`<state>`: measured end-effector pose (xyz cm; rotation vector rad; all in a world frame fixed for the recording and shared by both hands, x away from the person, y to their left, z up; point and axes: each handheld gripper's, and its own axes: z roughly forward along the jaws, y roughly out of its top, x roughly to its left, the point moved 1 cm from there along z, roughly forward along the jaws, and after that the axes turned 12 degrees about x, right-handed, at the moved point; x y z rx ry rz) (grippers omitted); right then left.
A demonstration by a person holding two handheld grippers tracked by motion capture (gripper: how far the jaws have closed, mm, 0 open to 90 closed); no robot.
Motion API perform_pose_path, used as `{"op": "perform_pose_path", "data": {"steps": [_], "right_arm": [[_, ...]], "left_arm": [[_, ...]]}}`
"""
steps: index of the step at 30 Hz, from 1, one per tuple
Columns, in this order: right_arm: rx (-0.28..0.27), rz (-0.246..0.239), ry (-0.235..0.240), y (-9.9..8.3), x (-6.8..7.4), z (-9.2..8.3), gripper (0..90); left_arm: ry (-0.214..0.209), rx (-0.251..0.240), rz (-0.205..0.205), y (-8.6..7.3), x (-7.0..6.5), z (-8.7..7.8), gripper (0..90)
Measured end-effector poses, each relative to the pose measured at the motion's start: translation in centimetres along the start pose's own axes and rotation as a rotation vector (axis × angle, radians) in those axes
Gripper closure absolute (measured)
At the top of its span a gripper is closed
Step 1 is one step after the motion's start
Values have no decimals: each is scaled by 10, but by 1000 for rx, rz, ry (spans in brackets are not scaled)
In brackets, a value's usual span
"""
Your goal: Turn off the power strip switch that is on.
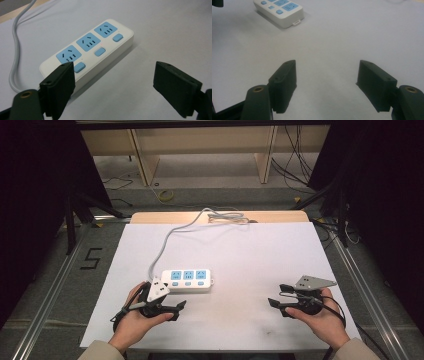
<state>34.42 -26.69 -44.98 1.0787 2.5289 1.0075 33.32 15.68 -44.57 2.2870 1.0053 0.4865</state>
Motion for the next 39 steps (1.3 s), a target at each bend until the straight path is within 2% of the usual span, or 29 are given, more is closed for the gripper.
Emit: {"op": "perform_pose_path", "data": {"steps": [4, 5, 9, 10, 12, 14, 15, 17, 18, 19, 21, 25, 33, 39], "right_arm": [[-2, 0, 0, 0, 1, -1, 322], [-1, 1, 0, 1, 2, -1, 322], [1, 5, 0, 1, 2, 0, 324], [-1, 5, -2, 1, 1, 0, 325], [-2, 8, -4, 0, 1, 0, 326], [2, 8, -8, 0, 0, -1, 328], [2, 7, -9, 0, 0, -1, 329], [2, 7, -9, 0, 0, -1, 329], [1, 7, -11, 0, 0, -1, 330], [2, 8, -11, 0, 0, -1, 330], [6, 5, -10, 0, 0, 0, 332], [11, 4, -6, 0, 1, 1, 332], [20, 2, -7, 0, 0, 2, 332], [23, 3, -9, -1, 1, 2, 332]], "left_arm": [[15, 4, 14, 2, -5, -4, 207], [12, 2, 7, 3, -6, -5, 212], [26, -3, -4, 8, -5, -10, 324], [51, -7, -9, 14, -3, -14, 366], [54, -12, -7, 17, -1, -16, 459], [53, -11, -34, 25, 1, -19, 553], [75, -6, -55, 34, 3, -20, 603], [77, 3, -63, 38, 4, -19, 674], [62, 17, -101, 44, 7, -16, 705], [62, 17, -101, 44, 7, -16, 740], [54, 32, -132, 49, 9, -9, 794], [50, 100, -153, 53, 13, 3, 891], [49, 124, -129, 57, 15, 12, 897], [51, 141, -143, 61, 17, 17, 897]]}}
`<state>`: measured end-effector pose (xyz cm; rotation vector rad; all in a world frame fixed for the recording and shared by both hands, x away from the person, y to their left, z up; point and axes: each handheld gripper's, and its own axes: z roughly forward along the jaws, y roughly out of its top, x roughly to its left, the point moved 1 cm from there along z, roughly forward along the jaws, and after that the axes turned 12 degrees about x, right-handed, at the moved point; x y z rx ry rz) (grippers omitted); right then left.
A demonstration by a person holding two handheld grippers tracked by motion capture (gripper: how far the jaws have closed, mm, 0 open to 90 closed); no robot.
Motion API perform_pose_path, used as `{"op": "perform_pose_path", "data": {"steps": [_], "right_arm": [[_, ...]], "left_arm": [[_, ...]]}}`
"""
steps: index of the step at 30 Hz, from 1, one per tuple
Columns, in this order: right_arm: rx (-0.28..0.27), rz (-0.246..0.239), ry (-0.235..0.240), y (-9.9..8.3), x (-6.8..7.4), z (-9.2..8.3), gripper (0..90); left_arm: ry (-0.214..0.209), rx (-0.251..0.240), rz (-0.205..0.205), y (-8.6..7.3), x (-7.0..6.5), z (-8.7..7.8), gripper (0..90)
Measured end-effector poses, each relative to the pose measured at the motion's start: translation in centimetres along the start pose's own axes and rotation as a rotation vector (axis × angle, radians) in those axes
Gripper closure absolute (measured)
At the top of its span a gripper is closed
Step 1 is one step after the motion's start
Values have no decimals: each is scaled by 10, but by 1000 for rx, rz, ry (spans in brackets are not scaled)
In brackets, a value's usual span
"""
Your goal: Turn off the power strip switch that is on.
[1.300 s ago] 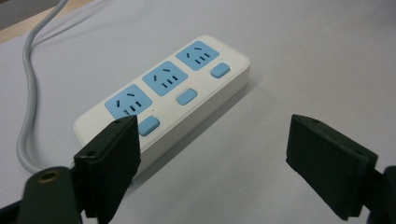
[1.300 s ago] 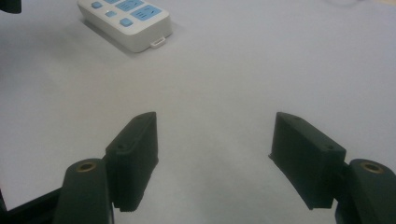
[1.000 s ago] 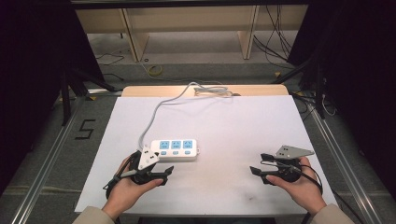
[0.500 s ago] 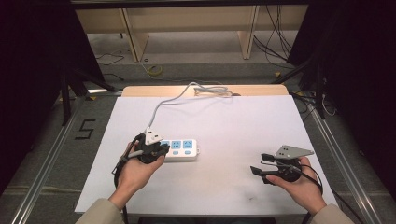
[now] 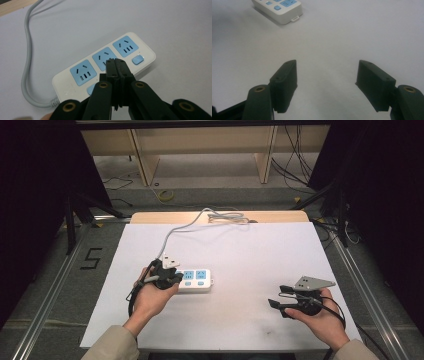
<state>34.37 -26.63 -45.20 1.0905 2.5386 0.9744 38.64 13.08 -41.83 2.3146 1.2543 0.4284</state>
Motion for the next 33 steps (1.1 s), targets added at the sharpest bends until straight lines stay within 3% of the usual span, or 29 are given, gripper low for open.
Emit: {"op": "perform_pose_path", "data": {"steps": [9, 14, 33], "right_arm": [[7, 1, 2, -1, 0, 0, 332], [10, 1, 2, -1, 0, 0, 333], [16, -1, 4, -1, 0, 1, 332]], "left_arm": [[9, 22, -5, 6, -1, 7, 897], [-21, 40, -3, 11, -2, 12, 897], [-6, 81, -1, 21, -5, 22, 899]]}}
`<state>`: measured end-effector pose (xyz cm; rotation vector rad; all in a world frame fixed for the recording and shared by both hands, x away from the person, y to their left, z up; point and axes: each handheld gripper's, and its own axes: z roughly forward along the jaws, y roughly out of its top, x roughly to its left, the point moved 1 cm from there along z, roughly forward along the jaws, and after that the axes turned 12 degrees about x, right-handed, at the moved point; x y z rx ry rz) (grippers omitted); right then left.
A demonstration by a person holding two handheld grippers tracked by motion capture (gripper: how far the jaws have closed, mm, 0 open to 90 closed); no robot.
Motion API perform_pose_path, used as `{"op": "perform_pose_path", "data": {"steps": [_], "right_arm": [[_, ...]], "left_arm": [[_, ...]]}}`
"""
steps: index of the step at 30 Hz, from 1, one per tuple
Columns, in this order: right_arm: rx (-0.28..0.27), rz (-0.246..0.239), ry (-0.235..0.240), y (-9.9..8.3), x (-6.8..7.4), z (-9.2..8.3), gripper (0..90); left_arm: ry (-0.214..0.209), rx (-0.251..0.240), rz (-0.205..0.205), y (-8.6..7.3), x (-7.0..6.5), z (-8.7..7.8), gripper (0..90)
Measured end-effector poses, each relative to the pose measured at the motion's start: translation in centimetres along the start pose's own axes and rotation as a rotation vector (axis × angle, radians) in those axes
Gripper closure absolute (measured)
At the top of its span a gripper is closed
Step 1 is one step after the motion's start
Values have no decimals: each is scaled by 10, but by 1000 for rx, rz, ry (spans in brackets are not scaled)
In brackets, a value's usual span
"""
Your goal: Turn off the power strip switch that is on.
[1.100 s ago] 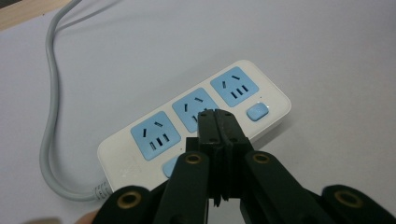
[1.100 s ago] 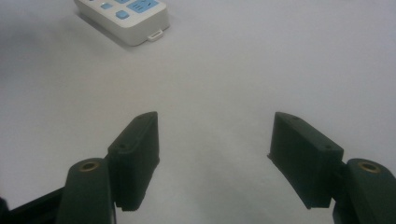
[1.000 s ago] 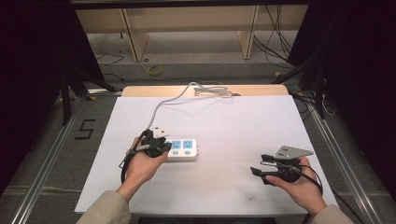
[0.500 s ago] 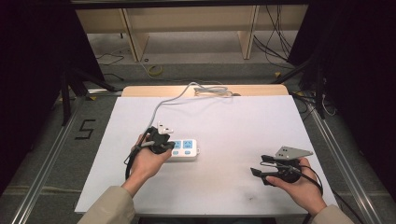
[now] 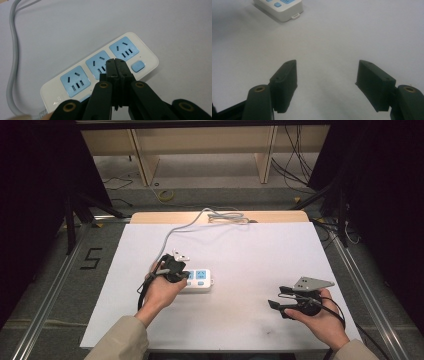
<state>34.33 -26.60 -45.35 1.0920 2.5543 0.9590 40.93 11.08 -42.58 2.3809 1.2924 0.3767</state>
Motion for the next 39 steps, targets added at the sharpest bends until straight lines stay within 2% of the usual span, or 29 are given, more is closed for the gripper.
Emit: {"op": "perform_pose_path", "data": {"steps": [26, 39], "right_arm": [[3, 2, 0, 0, 0, 0, 332], [-1, 4, -1, -1, 0, 0, 331]], "left_arm": [[-8, 98, -3, 9, -2, 14, 899], [-17, 130, 2, 11, -4, 20, 899]]}}
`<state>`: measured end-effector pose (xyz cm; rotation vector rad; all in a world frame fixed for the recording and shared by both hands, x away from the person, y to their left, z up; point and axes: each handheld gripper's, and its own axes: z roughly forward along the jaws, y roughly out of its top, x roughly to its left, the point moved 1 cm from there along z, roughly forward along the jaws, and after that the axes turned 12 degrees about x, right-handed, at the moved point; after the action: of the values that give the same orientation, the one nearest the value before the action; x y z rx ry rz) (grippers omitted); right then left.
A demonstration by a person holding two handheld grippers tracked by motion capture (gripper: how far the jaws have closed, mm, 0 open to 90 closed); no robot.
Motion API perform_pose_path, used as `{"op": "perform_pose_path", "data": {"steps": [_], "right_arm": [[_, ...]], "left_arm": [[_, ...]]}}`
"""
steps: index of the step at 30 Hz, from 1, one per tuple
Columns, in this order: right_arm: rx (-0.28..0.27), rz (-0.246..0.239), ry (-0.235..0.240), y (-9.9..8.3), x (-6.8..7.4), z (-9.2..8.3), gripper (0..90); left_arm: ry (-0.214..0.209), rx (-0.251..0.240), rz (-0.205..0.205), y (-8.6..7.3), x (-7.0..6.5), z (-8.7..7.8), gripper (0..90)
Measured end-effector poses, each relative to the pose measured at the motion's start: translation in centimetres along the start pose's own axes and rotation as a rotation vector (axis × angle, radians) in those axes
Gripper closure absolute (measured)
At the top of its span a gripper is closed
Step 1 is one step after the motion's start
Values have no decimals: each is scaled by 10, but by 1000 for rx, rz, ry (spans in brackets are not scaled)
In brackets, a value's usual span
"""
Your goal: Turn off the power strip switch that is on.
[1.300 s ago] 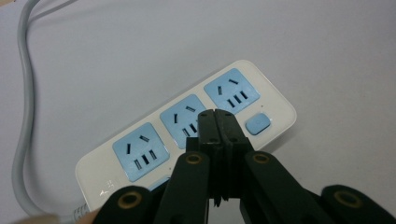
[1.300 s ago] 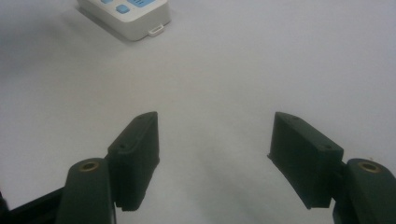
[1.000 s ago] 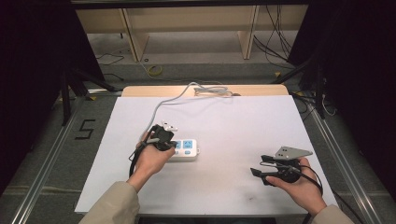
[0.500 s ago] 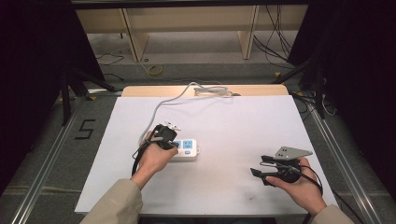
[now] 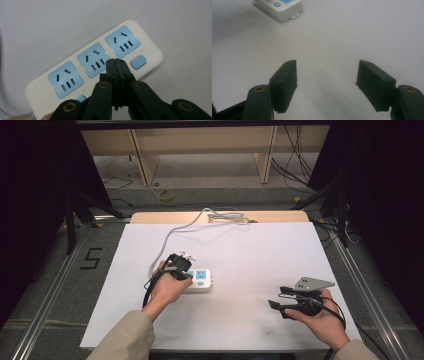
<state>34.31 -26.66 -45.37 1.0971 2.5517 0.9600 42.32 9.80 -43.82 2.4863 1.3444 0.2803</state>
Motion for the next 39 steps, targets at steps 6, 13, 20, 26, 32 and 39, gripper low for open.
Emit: {"op": "perform_pose_path", "data": {"steps": [6, 13, 20, 26, 32, 39], "right_arm": [[1, -1, -1, 0, 0, 0, 331], [3, -3, 0, 0, 0, 0, 331], [6, -5, 1, 0, 0, 0, 330], [9, -3, 2, 0, 0, 1, 330], [7, -6, 2, 0, 0, 1, 330], [13, -12, 0, 0, 1, 1, 329]], "left_arm": [[-2, 25, 0, 0, 1, 3, 900], [-7, 52, -7, 1, 3, 7, 900], [-8, 68, -14, 3, 4, 11, 899], [-8, 76, -16, 3, 4, 13, 899], [4, 83, -9, 4, 4, 13, 899], [19, 87, -7, 4, 3, 13, 899]]}}
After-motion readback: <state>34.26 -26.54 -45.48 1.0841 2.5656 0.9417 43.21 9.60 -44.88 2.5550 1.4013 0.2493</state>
